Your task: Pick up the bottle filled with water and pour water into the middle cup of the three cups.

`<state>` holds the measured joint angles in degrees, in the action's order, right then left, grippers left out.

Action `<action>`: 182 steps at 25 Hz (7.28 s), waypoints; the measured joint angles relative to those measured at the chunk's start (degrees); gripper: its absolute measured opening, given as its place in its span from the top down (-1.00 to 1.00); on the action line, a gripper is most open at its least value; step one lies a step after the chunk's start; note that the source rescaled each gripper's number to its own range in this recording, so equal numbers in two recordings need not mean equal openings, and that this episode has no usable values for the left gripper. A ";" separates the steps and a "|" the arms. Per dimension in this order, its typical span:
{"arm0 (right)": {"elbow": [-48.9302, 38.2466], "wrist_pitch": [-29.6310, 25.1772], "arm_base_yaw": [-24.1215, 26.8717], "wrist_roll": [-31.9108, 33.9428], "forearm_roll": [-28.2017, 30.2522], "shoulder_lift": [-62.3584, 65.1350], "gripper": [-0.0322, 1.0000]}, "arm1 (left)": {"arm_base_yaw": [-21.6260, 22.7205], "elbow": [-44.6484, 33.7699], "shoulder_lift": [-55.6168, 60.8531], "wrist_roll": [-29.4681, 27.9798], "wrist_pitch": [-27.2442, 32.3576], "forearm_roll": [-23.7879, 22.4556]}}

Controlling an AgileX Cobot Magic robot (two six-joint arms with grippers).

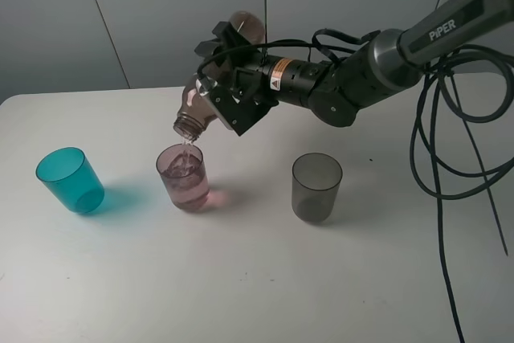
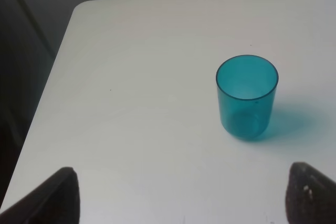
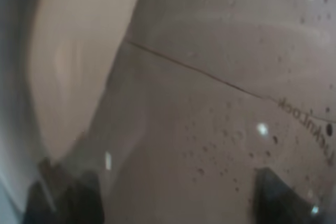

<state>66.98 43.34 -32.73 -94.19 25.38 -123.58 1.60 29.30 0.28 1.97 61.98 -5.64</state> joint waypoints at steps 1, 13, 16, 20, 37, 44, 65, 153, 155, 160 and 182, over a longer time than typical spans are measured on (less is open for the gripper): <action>0.00 0.18 0.00 -0.12 0.53 0.00 0.94 | 0.00 0.00 0.00 0.00 0.00 0.00; 0.04 0.92 -0.11 -3.93 5.83 0.00 0.94 | 0.00 0.00 0.00 0.00 0.00 0.00; 0.04 1.65 -0.19 -4.06 7.11 0.00 0.94 | 0.00 0.00 0.00 0.00 0.00 0.00; 0.04 2.59 -0.23 -4.17 8.49 0.00 0.94 | 0.00 0.00 0.00 0.00 0.00 0.00; 0.04 0.54 -0.23 10.58 8.61 0.20 0.94 | 0.00 0.00 0.00 0.00 0.00 0.00; 0.04 -1.41 -0.23 41.14 8.73 0.33 0.94 | 0.00 0.00 0.00 -0.14 0.00 0.00; 1.53 10.22 10.27 104.81 14.51 -3.02 0.94 | 0.00 0.00 0.00 -0.26 0.00 0.00; -11.43 -4.28 20.47 115.76 24.11 5.61 -0.99 | 0.00 0.00 0.00 -0.04 0.00 0.00; -12.39 -8.69 20.98 115.65 22.25 9.15 -0.99 | 0.00 0.00 0.00 -0.04 0.00 0.00; -12.55 -23.73 21.55 110.85 10.99 21.80 -0.99 | 0.00 0.00 0.00 -0.04 0.00 0.00; -24.57 -84.44 21.55 86.91 -29.25 82.83 -0.99 | 0.00 0.00 0.00 -0.04 0.00 0.00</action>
<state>42.42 -41.10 -11.18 -7.28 -3.87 -40.75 1.60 29.30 0.28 1.93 61.98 -5.64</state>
